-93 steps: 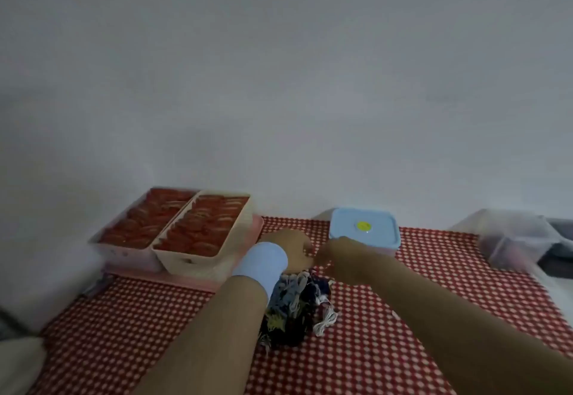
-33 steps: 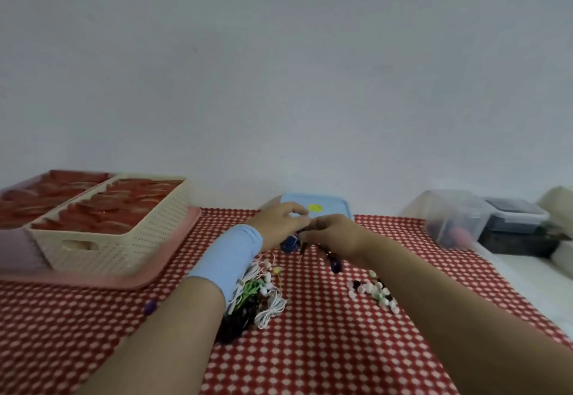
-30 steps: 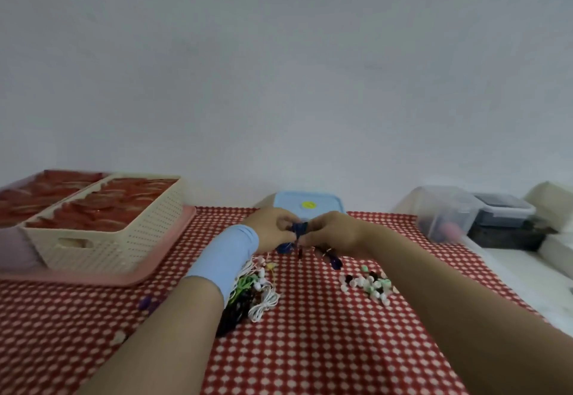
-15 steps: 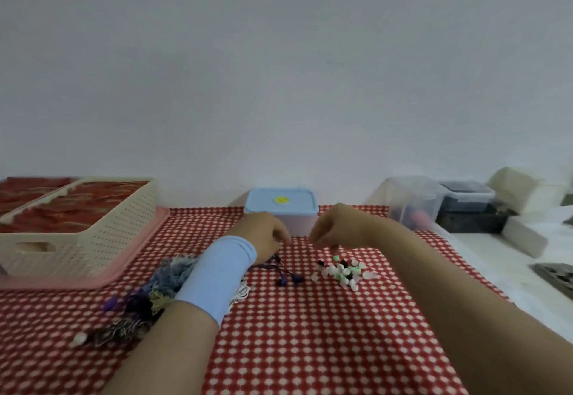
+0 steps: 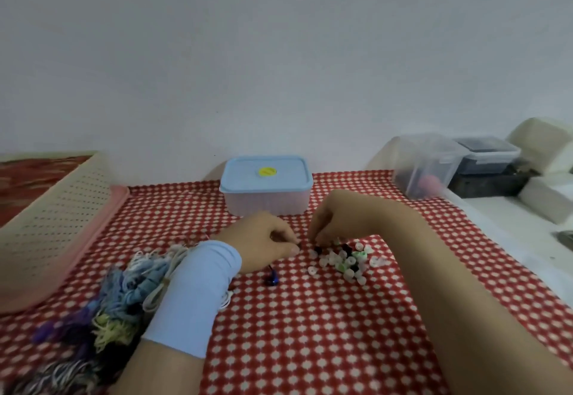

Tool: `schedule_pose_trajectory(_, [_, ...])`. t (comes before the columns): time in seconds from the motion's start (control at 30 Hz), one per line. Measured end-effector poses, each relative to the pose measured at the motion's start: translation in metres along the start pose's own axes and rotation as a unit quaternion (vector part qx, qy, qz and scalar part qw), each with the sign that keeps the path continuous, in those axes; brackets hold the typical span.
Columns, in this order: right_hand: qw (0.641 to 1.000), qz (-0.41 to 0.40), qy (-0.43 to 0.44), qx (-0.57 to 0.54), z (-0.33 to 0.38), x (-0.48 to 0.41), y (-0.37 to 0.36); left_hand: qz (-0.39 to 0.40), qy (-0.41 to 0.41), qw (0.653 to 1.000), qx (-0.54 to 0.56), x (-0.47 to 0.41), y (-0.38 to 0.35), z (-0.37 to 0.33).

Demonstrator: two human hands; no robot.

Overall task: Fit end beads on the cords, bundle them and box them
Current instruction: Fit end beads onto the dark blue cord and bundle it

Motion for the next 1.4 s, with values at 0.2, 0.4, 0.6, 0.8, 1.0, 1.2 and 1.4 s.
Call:
schedule_pose_trajectory(0.2, [0.998, -0.056, 0.003, 0.015, -0.005, 0.016, 0.017, -0.090, 0.036, 0.990, 0.107, 0.004, 0.006, -0.007])
schedule_pose_trajectory(0.4, [0.999, -0.029, 0.025, 0.035, 0.007, 0.017, 0.000, -0.166, 0.014, 0.974, 0.154, 0.013, 0.013, -0.008])
schedule_pose_trajectory(0.6, [0.998, -0.005, 0.036, 0.046, 0.010, 0.010, -0.009, -0.162, 0.010, 0.932, 0.324, 0.011, 0.005, -0.004])
schedule_pose_trajectory(0.8, [0.983, -0.101, 0.093, -0.122, 0.013, 0.016, 0.009, -0.166, 0.001, 0.895, 0.414, 0.006, 0.001, 0.003])
schedule_pose_trajectory(1.0, [0.933, -0.138, 0.128, -0.306, 0.020, 0.017, 0.008, -0.189, -0.003, 0.842, 0.505, 0.005, 0.002, 0.006])
schedule_pose_trajectory(1.2, [0.896, -0.159, 0.136, -0.392, 0.023, 0.022, 0.009, -0.190, 0.000, 0.817, 0.544, 0.002, -0.004, 0.006])
schedule_pose_trajectory(1.4, [0.887, -0.137, 0.141, -0.418, 0.034, 0.018, 0.003, -0.196, -0.014, 0.792, 0.578, 0.005, 0.000, 0.005])
Point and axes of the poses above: each hand's wrist, its own x-axis away from the middle knuckle, its own y-axis out of the back of the hand, z = x × y, the point moved 5 cm from there along -x, towards the middle knuckle, and after that the axes turned 13 degrees about -x, right-handed, at the moved point
